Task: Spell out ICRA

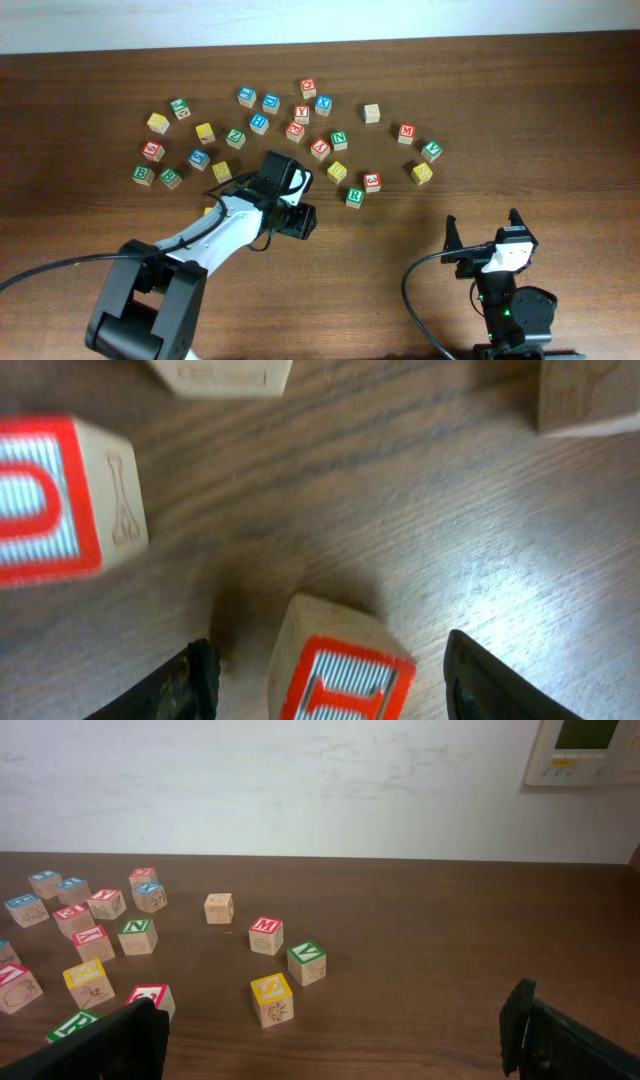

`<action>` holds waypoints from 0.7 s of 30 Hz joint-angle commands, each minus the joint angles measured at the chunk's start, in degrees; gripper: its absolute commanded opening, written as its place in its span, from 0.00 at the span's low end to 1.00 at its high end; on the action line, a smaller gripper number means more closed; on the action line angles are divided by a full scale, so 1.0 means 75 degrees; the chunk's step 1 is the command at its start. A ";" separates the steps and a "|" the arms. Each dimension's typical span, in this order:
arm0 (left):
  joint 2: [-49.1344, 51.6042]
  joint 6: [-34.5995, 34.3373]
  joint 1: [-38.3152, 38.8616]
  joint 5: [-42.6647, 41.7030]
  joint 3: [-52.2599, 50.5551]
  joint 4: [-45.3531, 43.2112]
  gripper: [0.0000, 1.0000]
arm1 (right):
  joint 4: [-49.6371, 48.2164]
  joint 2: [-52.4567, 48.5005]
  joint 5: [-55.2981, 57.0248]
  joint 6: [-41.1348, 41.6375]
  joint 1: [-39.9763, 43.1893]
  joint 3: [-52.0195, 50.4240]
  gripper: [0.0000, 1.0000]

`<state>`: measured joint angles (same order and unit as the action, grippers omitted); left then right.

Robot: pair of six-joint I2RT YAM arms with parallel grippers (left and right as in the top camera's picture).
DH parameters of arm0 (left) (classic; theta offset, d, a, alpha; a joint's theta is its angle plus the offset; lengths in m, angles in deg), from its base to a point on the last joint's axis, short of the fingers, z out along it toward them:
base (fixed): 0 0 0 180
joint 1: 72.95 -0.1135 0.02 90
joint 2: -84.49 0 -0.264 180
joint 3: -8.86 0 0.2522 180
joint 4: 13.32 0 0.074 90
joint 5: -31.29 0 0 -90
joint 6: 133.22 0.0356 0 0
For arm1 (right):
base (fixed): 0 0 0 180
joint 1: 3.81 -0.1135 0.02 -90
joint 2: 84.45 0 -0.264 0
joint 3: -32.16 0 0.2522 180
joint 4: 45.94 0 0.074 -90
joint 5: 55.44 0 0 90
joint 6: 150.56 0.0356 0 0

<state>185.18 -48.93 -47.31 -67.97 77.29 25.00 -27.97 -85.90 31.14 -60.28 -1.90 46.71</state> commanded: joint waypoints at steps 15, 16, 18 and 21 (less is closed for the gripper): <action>0.0082 0.0309 0.0032 -0.0137 -0.0055 0.0102 0.42 | 0.0006 0.0044 0.0064 0.0079 0.0044 -0.0064 0.98; 0.0082 0.0286 0.0032 -0.0137 -0.0055 0.0102 0.40 | 0.0006 0.0044 0.0064 0.0079 0.0044 -0.0064 0.98; 0.0082 -0.0187 0.0032 -0.0137 -0.0055 0.0105 0.39 | 0.0006 0.0044 0.0064 0.0079 0.0044 -0.0064 0.98; 0.0082 -0.0880 0.0032 -0.0131 -0.0055 0.0105 0.31 | 0.0009 0.0044 0.0067 0.0079 0.0044 -0.0064 0.99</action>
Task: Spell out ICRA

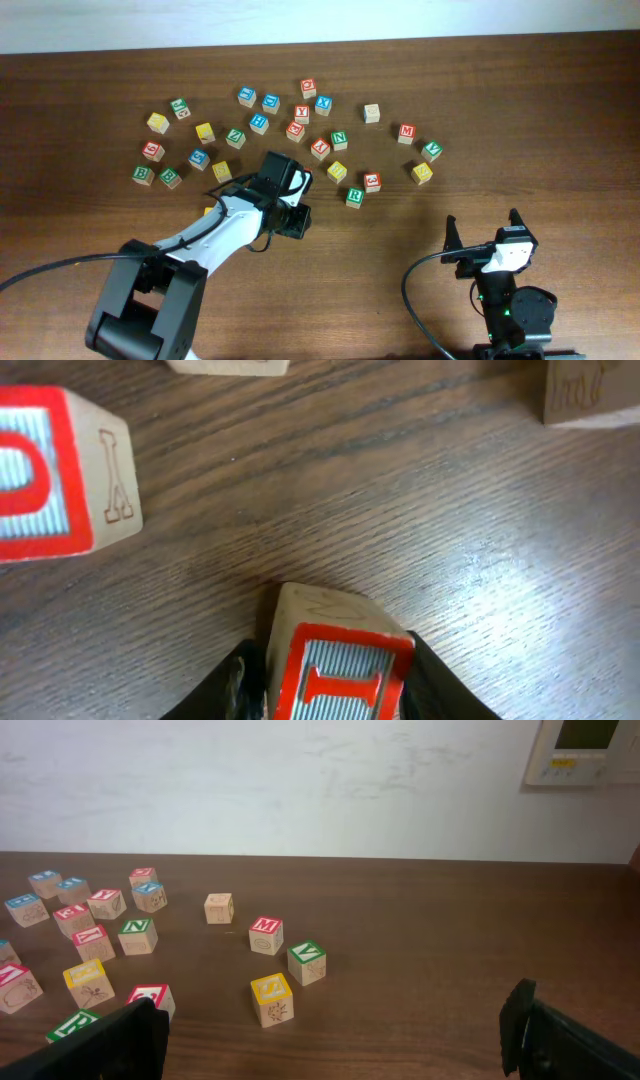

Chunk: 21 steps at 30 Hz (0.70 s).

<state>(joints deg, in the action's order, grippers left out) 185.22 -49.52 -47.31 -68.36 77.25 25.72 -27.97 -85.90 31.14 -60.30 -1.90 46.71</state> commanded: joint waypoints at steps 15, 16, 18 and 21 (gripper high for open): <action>0.0076 -0.3771 0.0032 -0.0469 -0.0050 0.0551 0.40 | 0.0006 0.0044 0.0064 0.0082 0.0044 -0.0064 0.98; 0.0076 -0.3774 0.0032 -0.0554 -0.0050 0.0545 0.40 | 0.0009 0.0044 0.0064 0.0082 0.0044 -0.0064 0.98; 0.0076 -0.3856 0.0032 -0.0606 -0.0050 0.0530 0.40 | 0.0006 0.0044 0.0064 0.0082 0.0044 -0.0064 0.98; 0.0076 -0.3856 0.0032 -0.0606 -0.0050 0.0525 0.38 | 0.0006 0.0044 0.0064 0.0082 0.0044 -0.0064 0.98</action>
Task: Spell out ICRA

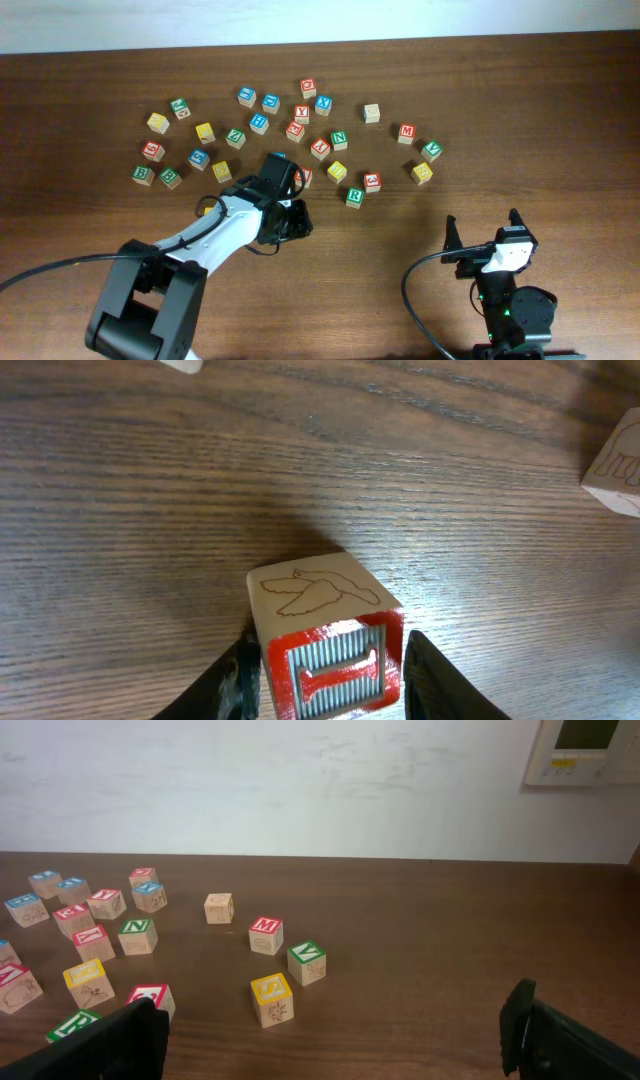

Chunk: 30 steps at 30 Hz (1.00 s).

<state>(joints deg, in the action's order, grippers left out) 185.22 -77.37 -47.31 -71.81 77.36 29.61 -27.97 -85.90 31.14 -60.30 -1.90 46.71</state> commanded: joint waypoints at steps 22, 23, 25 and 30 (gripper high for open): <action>0.0076 0.1603 0.0023 0.0749 -0.0064 -0.0475 0.34 | 0.0006 0.0044 0.0064 0.0082 0.0044 -0.0064 0.98; 0.0076 0.1603 0.0023 0.0746 -0.0064 -0.0455 0.34 | 0.0009 0.0044 0.0064 0.0082 0.0044 -0.0064 0.98; 0.0076 0.1886 0.0023 0.0720 -0.0064 -0.0434 0.34 | 0.0006 0.0044 0.0064 0.0082 0.0044 -0.0064 0.98; 0.0076 0.1941 0.0023 0.0723 -0.0064 -0.0335 0.40 | 0.0006 0.0044 0.0064 0.0082 0.0044 -0.0064 0.98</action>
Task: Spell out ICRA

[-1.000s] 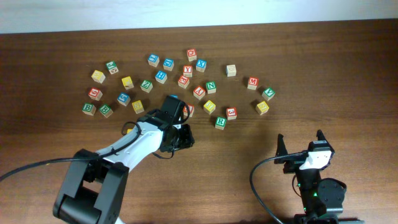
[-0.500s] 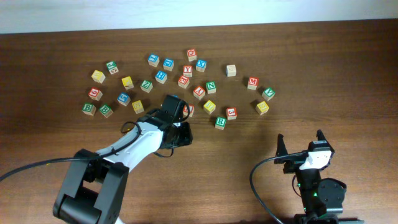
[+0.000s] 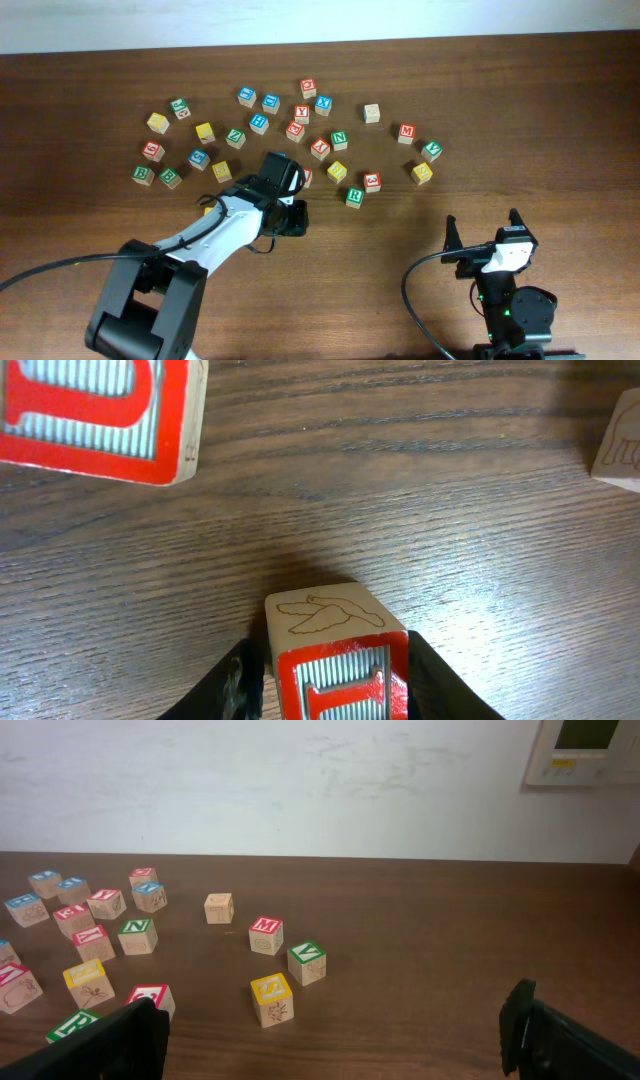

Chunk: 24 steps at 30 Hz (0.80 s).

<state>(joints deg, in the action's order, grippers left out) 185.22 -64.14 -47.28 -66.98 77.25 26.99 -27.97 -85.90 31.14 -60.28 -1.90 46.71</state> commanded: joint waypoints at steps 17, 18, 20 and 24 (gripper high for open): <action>-0.0577 0.0047 0.0023 -0.0181 0.0440 0.0889 0.49 | 0.0006 0.0044 0.0064 0.0079 0.0044 -0.0064 0.98; -0.0577 -0.0402 0.0023 -0.0181 0.0440 0.1043 0.51 | 0.0006 0.0044 0.0064 0.0079 0.0044 -0.0064 0.98; -0.0577 -0.0685 0.0020 -0.0163 0.0440 0.1160 0.55 | 0.0006 0.0044 0.0064 0.0079 0.0044 -0.0064 0.98; -0.0577 -0.0685 0.0020 0.0425 0.0440 0.1148 0.63 | 0.0006 0.0044 0.0067 0.0079 0.0044 -0.0064 0.98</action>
<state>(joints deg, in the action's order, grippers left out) 181.88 -68.08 -47.28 -66.35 79.96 35.62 -27.97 -85.90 31.14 -60.30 -1.90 46.71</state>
